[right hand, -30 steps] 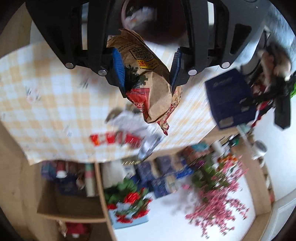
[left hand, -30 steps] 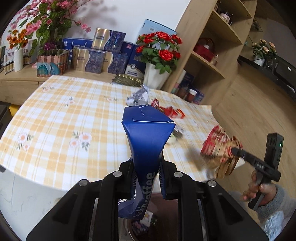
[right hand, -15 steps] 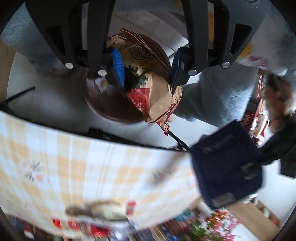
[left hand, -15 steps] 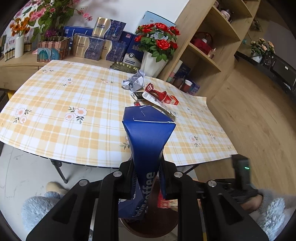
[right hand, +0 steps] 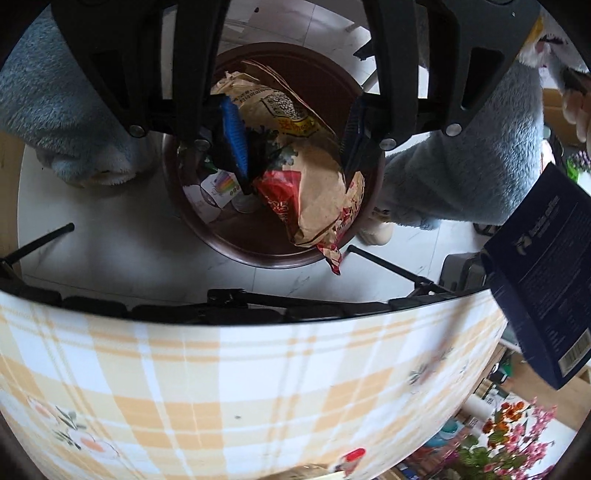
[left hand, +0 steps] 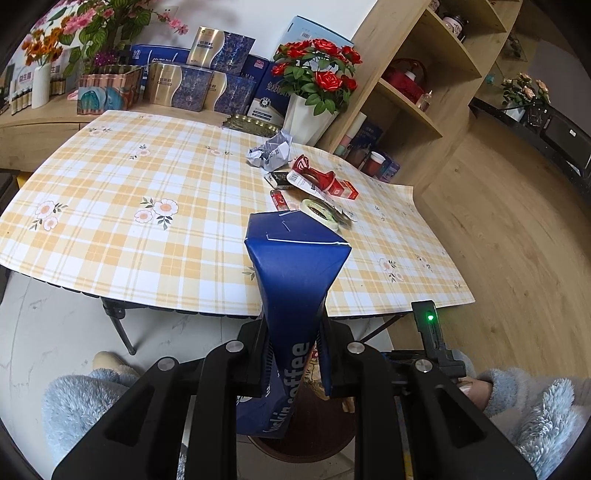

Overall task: Collect trash
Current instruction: 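Drop the brown bag into the bin with the right tool while the left tool carries the box, then hold the luckin box over the bin and open the left tool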

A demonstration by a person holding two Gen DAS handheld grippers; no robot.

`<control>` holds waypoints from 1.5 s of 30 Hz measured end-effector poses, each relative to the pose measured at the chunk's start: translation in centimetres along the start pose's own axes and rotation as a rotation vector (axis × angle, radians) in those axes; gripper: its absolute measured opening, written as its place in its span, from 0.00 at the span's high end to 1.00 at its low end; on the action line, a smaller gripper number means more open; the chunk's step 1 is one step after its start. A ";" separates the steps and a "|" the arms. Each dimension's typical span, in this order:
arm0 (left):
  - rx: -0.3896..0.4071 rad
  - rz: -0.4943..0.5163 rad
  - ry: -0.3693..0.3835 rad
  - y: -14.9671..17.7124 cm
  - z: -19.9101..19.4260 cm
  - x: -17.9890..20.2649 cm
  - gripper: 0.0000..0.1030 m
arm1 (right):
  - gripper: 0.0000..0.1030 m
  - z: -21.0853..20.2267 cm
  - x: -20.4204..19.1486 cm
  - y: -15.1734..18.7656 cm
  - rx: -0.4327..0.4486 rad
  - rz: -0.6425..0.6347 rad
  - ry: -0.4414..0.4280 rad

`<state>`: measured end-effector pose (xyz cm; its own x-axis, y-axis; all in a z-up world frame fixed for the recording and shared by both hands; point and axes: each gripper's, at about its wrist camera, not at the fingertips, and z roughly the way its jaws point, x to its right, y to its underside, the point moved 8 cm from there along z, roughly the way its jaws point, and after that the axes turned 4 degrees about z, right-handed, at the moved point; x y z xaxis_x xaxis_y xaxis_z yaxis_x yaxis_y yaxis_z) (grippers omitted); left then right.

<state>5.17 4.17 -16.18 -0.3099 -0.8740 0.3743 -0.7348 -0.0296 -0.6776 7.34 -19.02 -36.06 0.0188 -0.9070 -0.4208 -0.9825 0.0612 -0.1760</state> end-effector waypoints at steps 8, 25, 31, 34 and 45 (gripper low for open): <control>-0.017 0.050 0.010 0.5 0.4 0.9 0.81 | 0.29 -2.1 0.1 -1.2 0.085 0.025 -0.058; -0.132 0.610 0.157 6.9 5.1 9.0 0.81 | 0.06 -12.9 4.1 -3.1 0.602 -0.215 0.321; -0.244 0.668 0.196 9.1 8.9 9.1 0.81 | 0.06 -13.6 6.5 -3.2 0.632 -0.087 0.319; -0.301 0.658 0.203 9.8 11.0 8.6 0.81 | 0.06 -13.5 7.0 -3.2 0.626 -0.062 0.312; -0.517 0.642 0.150 12.8 17.3 7.0 0.80 | 0.06 -13.2 7.3 -3.0 0.618 -0.043 0.309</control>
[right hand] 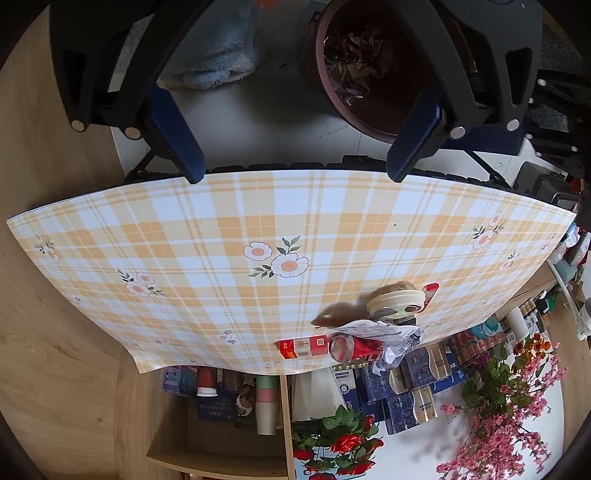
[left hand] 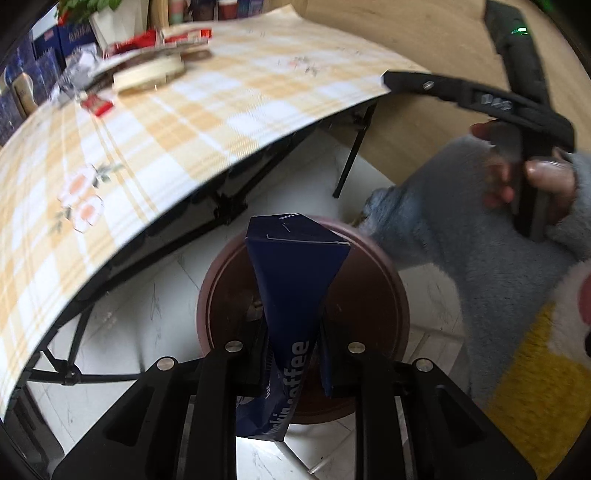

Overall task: Collect trash
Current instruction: 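Hold the luckin box over the bin and open the left tool, then move the right tool to the white printed packet while the left tool moves toward the silver foil wrapper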

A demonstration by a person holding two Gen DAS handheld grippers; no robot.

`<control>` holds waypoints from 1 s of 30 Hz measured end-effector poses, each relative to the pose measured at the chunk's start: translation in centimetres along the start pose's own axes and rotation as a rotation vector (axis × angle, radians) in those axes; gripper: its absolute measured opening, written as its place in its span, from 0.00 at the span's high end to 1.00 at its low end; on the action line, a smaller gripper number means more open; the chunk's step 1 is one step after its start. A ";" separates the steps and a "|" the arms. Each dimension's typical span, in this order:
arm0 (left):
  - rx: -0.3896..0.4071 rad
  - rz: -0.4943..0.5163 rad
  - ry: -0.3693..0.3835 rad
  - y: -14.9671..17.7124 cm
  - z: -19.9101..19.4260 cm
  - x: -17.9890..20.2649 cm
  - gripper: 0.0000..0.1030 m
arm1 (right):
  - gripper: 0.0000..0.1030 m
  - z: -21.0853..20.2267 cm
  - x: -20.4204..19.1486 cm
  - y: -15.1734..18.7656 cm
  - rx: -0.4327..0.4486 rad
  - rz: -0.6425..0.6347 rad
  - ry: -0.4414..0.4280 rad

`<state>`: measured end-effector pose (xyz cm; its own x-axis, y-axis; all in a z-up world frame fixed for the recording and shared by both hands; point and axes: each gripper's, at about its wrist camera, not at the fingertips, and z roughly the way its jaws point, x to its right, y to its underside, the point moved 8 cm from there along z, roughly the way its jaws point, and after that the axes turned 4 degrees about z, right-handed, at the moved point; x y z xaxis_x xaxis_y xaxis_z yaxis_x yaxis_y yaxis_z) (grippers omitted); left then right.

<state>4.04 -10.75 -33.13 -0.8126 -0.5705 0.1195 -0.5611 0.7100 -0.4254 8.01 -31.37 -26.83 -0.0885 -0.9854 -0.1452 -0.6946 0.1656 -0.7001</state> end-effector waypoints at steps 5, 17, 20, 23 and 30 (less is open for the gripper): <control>0.003 -0.042 -0.017 -0.3 1.1 -1.0 0.52 | 0.06 0.1 0.1 0.1 -0.006 0.003 0.005; 0.298 -0.239 -0.137 -3.0 -6.0 -4.5 0.07 | 0.06 0.4 -0.4 0.1 -0.024 -0.008 -0.019; 0.376 -0.305 -0.212 -3.6 -8.5 -6.6 0.06 | 0.06 0.8 -1.1 -0.1 -0.044 -0.020 -0.042; 0.431 -0.355 -0.292 -4.1 -10.7 -8.8 0.06 | 0.06 1.4 -1.9 -0.6 -0.067 -0.038 -0.069; 0.495 -0.416 -0.408 -5.3 -14.8 -13.1 0.06 | 0.06 1.1 -4.1 -3.1 -0.039 -0.090 -0.147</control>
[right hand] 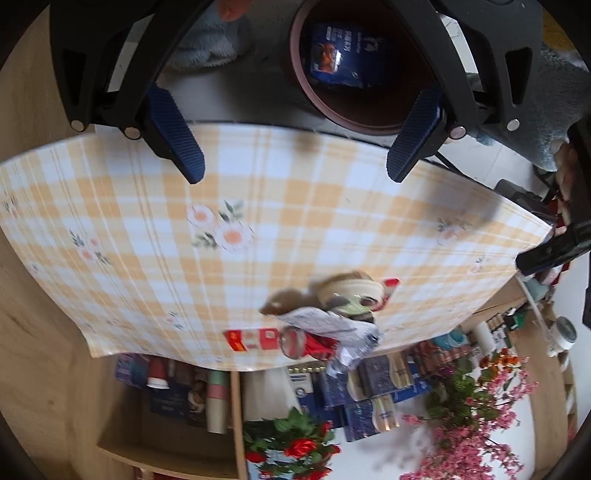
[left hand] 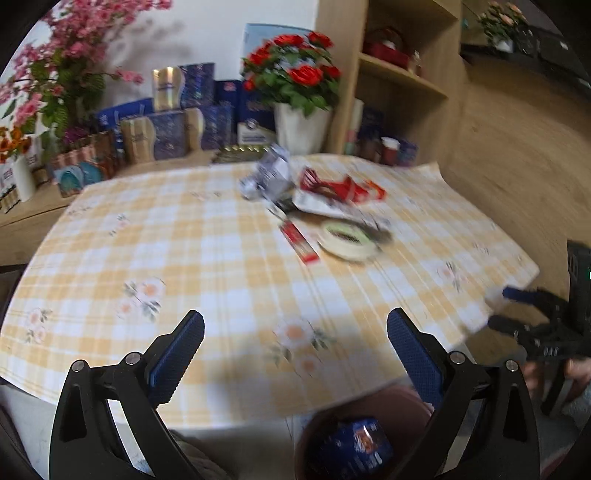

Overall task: Collect trash
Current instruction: 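Move the right tool to the white printed packet while the left tool moves toward the silver foil wrapper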

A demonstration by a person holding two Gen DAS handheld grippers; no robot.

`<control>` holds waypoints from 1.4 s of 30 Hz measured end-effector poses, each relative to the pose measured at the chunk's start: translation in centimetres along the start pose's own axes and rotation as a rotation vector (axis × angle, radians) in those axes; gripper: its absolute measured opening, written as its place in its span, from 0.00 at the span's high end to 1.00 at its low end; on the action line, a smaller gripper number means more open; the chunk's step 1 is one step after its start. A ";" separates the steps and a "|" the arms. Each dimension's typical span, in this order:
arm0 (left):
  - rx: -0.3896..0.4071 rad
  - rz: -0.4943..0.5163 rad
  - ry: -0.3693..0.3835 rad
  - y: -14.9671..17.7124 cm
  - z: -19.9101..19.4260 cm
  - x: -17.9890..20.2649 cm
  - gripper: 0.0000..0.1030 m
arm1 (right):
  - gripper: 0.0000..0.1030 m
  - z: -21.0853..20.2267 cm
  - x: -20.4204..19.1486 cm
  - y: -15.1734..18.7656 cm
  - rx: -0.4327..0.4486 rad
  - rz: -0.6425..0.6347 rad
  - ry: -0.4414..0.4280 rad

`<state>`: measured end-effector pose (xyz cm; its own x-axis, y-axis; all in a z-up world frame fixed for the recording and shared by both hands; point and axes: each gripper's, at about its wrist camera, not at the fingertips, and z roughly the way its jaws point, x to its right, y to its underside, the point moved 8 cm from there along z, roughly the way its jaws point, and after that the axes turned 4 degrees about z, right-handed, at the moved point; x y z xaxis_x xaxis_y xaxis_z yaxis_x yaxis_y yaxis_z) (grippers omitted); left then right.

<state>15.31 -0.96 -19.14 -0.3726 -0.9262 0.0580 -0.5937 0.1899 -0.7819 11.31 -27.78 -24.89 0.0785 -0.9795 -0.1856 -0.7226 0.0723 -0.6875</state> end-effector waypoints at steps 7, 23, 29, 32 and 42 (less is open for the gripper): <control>0.095 -0.048 -0.044 -2.5 -1.5 -2.4 0.06 | 0.06 1.2 -1.6 -2.7 -0.030 -0.045 -0.029; 0.096 -0.054 -0.081 -2.9 1.0 -4.8 0.06 | 0.06 5.9 -0.6 -9.3 -0.077 -0.158 0.083; 0.091 -0.109 -0.101 -3.1 1.7 -6.8 0.06 | 0.06 9.4 -2.0 -13.6 -0.068 -0.167 0.036; 0.084 -0.121 -0.112 -2.9 1.9 -7.7 0.06 | 0.06 11.3 -3.5 -15.1 -0.079 -0.194 0.010; 0.057 -0.157 -0.117 -1.8 2.9 -9.0 0.06 | 0.06 19.8 -7.5 -15.8 -0.261 -0.187 -0.030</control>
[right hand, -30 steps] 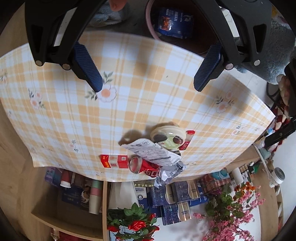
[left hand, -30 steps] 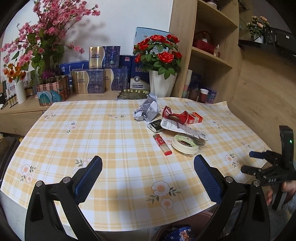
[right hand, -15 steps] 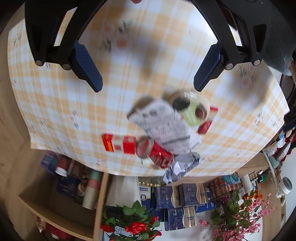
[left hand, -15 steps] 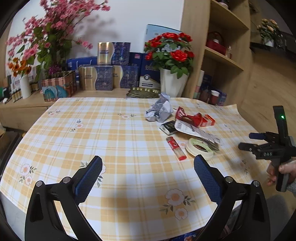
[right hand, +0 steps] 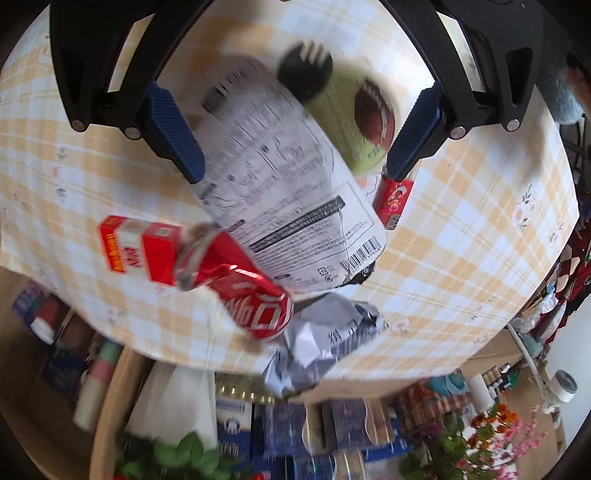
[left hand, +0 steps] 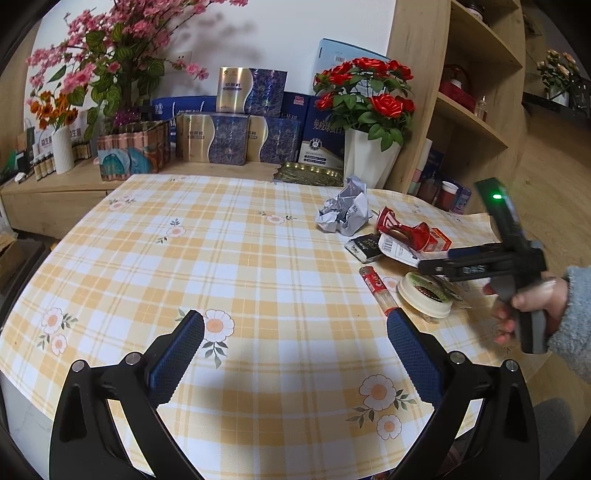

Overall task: Collect trash
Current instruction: 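Move the right tool to the white printed packet while the left tool moves toward the silver foil wrapper, then grasp the white packet with the right tool while the left tool grasps the foil wrapper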

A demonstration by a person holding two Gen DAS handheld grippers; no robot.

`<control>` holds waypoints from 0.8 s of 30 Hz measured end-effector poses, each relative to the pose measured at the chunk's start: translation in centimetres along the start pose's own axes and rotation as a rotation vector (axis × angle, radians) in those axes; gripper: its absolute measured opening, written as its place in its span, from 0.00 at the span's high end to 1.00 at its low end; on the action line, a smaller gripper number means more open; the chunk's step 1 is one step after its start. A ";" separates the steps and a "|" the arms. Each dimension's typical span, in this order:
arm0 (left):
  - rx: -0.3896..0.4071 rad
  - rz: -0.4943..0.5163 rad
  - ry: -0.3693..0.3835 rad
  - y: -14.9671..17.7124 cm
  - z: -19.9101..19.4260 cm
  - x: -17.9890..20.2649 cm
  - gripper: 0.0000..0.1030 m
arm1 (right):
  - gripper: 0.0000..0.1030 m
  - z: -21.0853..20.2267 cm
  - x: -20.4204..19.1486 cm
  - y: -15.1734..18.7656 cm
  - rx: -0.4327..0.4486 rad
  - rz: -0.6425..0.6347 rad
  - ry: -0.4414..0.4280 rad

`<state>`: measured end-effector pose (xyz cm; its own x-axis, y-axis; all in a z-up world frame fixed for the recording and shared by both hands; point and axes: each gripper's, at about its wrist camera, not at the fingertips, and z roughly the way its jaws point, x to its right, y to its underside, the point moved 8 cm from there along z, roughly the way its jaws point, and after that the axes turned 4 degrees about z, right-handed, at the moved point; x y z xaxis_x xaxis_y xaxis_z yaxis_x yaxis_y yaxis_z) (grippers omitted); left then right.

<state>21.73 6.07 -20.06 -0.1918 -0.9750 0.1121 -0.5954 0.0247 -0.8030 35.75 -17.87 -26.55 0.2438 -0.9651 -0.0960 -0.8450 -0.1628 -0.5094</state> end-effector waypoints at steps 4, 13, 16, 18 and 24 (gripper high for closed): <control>-0.011 -0.003 0.004 0.4 0.3 -0.1 0.06 | 0.06 2.2 -0.5 -0.1 -0.065 0.025 -0.002; -0.029 -0.018 0.007 1.1 0.8 -0.5 0.06 | 0.05 3.7 -0.2 -0.9 -0.106 0.099 0.053; -0.033 -0.027 0.014 1.3 0.8 -0.3 0.06 | 0.11 3.8 -0.1 -0.8 -0.117 0.092 0.090; -0.034 -0.030 0.021 1.3 0.8 -0.2 0.06 | 0.16 3.5 0.1 -0.7 -0.119 0.089 0.108; -0.029 -0.011 0.021 1.1 0.1 0.2 0.06 | 0.44 0.9 0.4 -0.4 -0.057 0.118 0.042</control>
<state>21.08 5.86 -21.00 -0.2015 -0.9704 0.1332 -0.6201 0.0211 -0.7842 36.59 -18.03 -27.15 0.1217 -0.9858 -0.1159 -0.8928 -0.0577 -0.4467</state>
